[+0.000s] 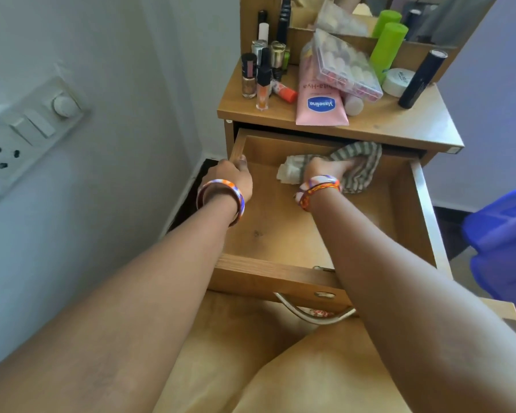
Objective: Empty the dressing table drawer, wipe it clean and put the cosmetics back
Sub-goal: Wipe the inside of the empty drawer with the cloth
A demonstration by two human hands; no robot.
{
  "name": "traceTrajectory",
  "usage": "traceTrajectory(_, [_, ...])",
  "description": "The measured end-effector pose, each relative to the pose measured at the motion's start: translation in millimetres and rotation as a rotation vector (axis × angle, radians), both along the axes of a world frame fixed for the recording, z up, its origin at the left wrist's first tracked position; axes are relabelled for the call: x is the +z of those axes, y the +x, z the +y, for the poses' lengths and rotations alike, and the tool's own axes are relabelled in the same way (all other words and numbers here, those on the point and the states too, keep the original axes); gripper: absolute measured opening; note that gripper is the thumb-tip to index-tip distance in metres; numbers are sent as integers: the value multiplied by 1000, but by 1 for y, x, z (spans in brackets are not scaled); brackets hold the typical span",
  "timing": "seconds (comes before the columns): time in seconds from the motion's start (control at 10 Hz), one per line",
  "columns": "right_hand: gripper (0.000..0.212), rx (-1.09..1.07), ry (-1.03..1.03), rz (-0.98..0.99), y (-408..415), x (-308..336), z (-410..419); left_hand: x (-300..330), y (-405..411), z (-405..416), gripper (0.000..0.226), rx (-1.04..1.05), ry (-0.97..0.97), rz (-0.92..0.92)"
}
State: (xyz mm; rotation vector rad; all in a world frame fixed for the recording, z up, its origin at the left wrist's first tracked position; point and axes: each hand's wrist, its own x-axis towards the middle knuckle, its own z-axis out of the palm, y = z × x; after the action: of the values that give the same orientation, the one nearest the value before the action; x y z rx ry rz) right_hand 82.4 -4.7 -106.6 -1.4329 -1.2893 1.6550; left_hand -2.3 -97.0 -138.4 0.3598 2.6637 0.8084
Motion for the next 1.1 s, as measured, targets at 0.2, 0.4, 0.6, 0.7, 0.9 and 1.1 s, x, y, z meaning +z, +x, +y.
traceTrajectory(0.2, [72,376,191,-224,-43,-16,-37,3,-3,2,64,37,58,-25])
traceTrajectory(0.4, [64,735,412,-277,-43,-22,-43,-2,-21,-6,51,232,215,-243])
traceTrajectory(0.6, [58,1043,561,-234,-24,-17,-32,5,-33,-25,31,236,542,-593])
traceTrajectory(0.7, [59,1224,362,-141,7,-14,-35,10,-36,-30,40,262,598,-678])
traceTrajectory(0.9, [59,1715,455,-236,36,-6,-30,4,-38,-36,67,43,415,-779])
traceTrajectory(1.1, [45,1220,369,-27,32,17,-17,-4,-37,-46,54,36,456,-713])
